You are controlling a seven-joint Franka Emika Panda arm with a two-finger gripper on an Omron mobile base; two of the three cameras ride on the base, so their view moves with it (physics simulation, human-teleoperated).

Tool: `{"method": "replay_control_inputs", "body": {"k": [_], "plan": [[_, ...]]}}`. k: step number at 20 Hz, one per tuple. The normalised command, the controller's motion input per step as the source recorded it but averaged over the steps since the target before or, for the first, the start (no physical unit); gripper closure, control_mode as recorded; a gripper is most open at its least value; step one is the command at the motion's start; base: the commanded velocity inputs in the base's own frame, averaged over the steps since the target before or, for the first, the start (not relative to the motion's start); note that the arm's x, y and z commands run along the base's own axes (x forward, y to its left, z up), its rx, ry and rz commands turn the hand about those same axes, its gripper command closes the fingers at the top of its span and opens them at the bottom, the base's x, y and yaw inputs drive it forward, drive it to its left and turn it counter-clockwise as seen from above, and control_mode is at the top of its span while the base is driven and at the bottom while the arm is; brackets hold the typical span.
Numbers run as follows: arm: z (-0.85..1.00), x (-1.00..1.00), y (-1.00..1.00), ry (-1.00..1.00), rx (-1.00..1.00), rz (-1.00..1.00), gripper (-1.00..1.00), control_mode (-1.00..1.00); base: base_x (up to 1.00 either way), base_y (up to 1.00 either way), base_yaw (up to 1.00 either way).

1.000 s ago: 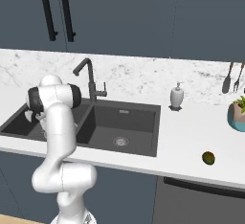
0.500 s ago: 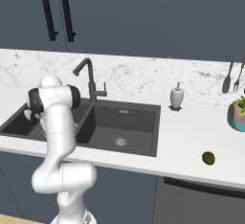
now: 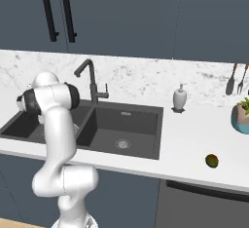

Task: Put the colander in the sink, put the mango, tangerine in the colander, and turn on the sink faucet and pour water over the colander.

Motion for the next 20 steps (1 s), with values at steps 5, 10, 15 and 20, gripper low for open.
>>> {"method": "replay_control_inputs", "body": {"k": [5,10,15,20], "plan": [[0.99,-0.62,-0.34,-0.18,0.04,0.0,-1.0,-1.0,0.0,0.0,0.0],[0.78,-0.8,-0.77,-0.18,0.03,0.0,-1.0,-1.0,0.0,0.0,0.0],[0.6,-0.74,-0.97,-0.1,0.07,0.0,-1.0,-1.0,0.0,0.0,0.0],[0.43,-0.46,-1.0,0.0,0.12,-0.03,-1.0,-1.0,0.0,0.0,0.0]]}}
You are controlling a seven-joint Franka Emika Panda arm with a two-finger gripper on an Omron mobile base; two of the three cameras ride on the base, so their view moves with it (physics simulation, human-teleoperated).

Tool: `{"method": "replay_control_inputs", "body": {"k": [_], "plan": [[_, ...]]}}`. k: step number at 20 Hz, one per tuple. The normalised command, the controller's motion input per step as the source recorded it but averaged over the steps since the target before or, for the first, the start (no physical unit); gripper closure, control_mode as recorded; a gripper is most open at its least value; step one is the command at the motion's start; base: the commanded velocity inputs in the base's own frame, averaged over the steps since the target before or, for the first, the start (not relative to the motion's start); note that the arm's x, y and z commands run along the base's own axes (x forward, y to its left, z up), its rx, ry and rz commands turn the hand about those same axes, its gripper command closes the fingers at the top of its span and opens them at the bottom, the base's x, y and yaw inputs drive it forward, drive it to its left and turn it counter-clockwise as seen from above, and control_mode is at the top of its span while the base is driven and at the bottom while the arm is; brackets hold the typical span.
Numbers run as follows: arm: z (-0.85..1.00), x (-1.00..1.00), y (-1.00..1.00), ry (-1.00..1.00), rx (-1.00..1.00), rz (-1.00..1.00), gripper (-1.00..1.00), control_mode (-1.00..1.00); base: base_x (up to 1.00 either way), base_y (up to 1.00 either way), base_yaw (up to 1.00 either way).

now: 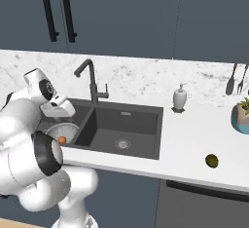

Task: Put the colander in the sink, put the mango, tangerine in the colander, and turn on the sink faucet and pour water over the colander.

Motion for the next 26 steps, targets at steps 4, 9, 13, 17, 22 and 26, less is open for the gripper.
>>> {"method": "replay_control_inputs", "body": {"k": [4,9,13,17,22,26], "plan": [[0.31,-0.18,-1.0,0.02,0.11,-0.07,-1.0,-1.0,0.0,0.0,0.0],[0.24,-0.01,-1.0,0.08,0.06,-0.08,-1.0,-1.0,0.0,0.0,0.0],[0.12,0.0,-1.0,0.11,0.01,-0.1,-1.0,-1.0,0.0,0.0,0.0],[0.01,0.0,-1.0,0.14,0.0,-0.11,-1.0,-1.0,0.0,0.0,0.0],[0.0,0.0,-1.0,0.15,0.0,-0.1,-1.0,-1.0,0.0,0.0,0.0],[0.0,0.04,-1.0,0.11,0.0,-0.03,-1.0,-1.0,0.0,0.0,0.0]]}}
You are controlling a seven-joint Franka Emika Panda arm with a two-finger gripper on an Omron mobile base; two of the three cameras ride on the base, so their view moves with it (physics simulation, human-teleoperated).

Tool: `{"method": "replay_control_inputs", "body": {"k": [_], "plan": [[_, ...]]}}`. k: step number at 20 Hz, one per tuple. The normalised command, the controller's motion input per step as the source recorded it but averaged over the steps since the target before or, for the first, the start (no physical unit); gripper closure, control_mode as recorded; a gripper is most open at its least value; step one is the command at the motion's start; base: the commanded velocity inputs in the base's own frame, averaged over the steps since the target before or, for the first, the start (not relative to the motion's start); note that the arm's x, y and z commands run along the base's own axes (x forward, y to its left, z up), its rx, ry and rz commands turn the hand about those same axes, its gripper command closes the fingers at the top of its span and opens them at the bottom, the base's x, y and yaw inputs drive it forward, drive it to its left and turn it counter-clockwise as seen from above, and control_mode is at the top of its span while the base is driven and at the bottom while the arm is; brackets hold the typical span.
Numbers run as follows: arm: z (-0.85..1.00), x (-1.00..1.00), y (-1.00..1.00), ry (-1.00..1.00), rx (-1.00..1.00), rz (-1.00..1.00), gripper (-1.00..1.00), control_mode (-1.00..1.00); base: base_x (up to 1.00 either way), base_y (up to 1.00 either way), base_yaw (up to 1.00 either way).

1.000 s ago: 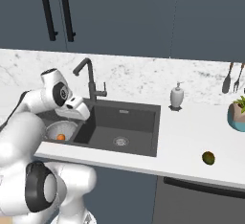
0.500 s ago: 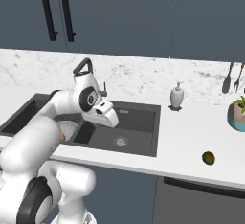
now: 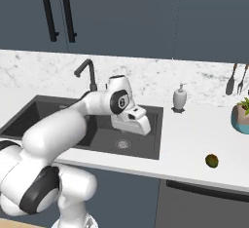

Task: Put the colander in the sink, put the mango, tangerine in the colander, and turn on the sink faucet and pour water over the colander.

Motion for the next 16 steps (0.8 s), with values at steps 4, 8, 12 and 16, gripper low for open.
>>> {"method": "replay_control_inputs", "body": {"k": [4,8,12,16], "plan": [[0.0,0.09,-1.0,0.08,0.0,0.0,-1.0,-1.0,0.0,0.0,0.0],[0.0,0.15,-1.0,0.03,0.01,0.0,-1.0,-1.0,0.0,0.0,0.0],[0.0,0.12,-1.0,0.0,0.01,0.0,-1.0,-1.0,0.0,0.0,0.0],[0.0,0.02,-0.9,0.0,0.02,0.04,-1.0,-1.0,0.0,0.0,0.0]]}}
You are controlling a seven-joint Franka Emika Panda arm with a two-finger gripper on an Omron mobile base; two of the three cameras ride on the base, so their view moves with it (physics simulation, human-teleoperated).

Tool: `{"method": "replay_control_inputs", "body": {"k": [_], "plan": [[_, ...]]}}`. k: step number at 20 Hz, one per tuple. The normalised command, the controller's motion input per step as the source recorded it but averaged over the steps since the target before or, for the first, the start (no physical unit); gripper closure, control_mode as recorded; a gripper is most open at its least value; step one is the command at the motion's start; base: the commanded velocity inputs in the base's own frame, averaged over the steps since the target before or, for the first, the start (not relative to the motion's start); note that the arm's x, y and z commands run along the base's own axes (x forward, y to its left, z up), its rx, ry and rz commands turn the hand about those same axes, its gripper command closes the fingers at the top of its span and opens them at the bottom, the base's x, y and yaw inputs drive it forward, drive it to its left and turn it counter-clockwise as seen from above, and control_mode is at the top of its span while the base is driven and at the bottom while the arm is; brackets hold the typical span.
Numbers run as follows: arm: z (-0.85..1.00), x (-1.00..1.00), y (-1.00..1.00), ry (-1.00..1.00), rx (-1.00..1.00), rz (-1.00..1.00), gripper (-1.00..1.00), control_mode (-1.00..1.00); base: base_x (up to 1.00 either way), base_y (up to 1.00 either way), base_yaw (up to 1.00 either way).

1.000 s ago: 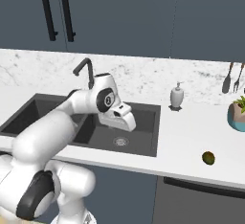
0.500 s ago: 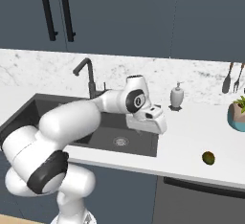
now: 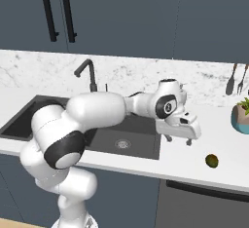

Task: Put the colander in the sink, put the mango, tangerine in the colander, and turn on the sink faucet and pour water over the colander.

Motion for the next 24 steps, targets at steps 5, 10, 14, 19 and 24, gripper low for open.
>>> {"method": "replay_control_inputs", "body": {"k": [5,10,14,19,24], "plan": [[-0.02,0.0,-0.67,0.0,0.03,0.08,-1.0,-1.0,0.0,0.0,0.0],[-0.04,0.02,-0.48,-0.02,0.02,0.12,-1.0,-1.0,0.0,0.0,0.0],[-0.11,0.0,-0.32,0.0,0.06,0.15,-1.0,-1.0,0.0,0.0,0.0],[-0.2,0.0,-0.16,-0.02,0.06,0.16,-1.0,-1.0,0.0,0.0,0.0],[-0.25,0.0,-0.07,-0.03,0.05,0.15,-1.0,-1.0,0.0,0.0,0.0]]}}
